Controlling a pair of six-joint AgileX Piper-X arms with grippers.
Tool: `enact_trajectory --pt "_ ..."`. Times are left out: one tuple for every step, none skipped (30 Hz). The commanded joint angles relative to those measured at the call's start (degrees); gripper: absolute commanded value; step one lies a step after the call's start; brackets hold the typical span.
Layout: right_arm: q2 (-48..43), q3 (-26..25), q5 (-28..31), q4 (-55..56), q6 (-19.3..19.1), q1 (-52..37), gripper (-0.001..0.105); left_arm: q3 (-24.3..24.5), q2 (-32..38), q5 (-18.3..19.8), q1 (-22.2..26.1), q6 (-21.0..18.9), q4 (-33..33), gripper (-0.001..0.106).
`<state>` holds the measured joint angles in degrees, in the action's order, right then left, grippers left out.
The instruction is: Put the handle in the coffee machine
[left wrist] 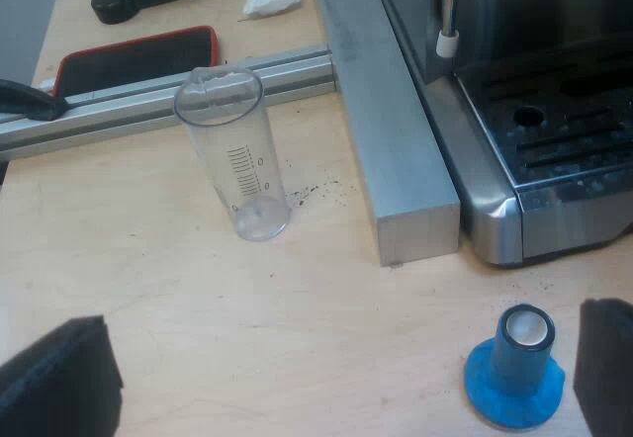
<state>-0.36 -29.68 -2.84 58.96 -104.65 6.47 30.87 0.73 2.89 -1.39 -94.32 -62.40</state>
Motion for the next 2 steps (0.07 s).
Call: enact_trajectory --pt "-2.6 -0.2 0.0 -0.6 -0.6 -0.3 0.082 0.1 8.0 -0.6 0.1 -0.5 1.0 0.095" --pt "-2.6 -0.2 0.0 -0.6 -0.6 -0.3 0.082 0.1 8.0 -0.6 0.1 -0.5 1.0 0.095"
